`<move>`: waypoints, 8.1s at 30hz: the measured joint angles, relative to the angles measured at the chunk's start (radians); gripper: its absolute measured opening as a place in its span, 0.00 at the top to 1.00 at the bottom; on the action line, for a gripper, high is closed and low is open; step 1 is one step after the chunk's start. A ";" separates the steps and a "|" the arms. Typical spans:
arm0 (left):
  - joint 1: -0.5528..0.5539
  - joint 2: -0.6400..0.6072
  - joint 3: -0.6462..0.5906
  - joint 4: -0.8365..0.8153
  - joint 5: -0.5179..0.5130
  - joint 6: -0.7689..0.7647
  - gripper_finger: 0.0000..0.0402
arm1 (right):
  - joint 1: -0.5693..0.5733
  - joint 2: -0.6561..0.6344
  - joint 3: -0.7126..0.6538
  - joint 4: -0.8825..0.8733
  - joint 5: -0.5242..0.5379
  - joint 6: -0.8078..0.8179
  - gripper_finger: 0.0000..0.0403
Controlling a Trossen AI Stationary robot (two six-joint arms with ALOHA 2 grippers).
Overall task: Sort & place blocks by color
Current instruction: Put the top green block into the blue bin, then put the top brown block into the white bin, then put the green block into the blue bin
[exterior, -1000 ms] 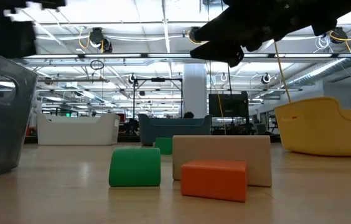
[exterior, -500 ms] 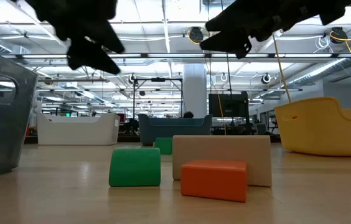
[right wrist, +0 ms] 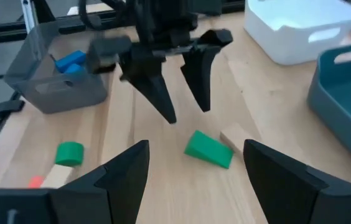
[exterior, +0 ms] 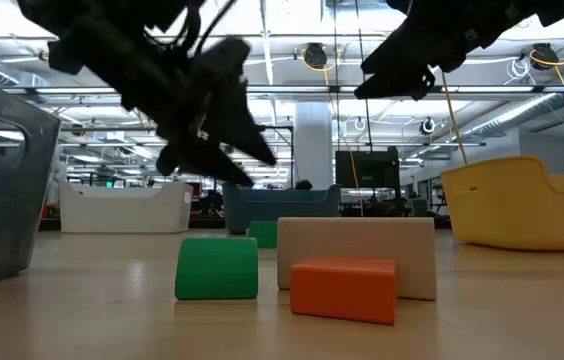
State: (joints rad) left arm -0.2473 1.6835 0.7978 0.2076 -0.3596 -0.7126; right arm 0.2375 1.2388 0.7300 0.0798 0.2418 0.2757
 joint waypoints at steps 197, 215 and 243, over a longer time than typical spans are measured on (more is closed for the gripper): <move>0.289 -0.305 0.083 -0.413 -0.151 0.419 0.67 | -0.001 0.000 -0.001 -0.113 0.049 0.157 0.38; 0.606 -0.344 0.083 -0.846 -0.216 0.341 0.67 | -0.001 0.000 -0.001 -0.115 0.045 0.158 0.38; 0.662 -0.343 0.071 -1.032 -0.121 0.241 0.39 | -0.001 0.000 -0.001 -0.115 0.045 0.205 0.38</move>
State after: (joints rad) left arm 0.4148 1.3403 0.8692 -0.8246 -0.4803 -0.4711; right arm 0.2367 1.2392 0.7288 -0.0349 0.2867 0.4806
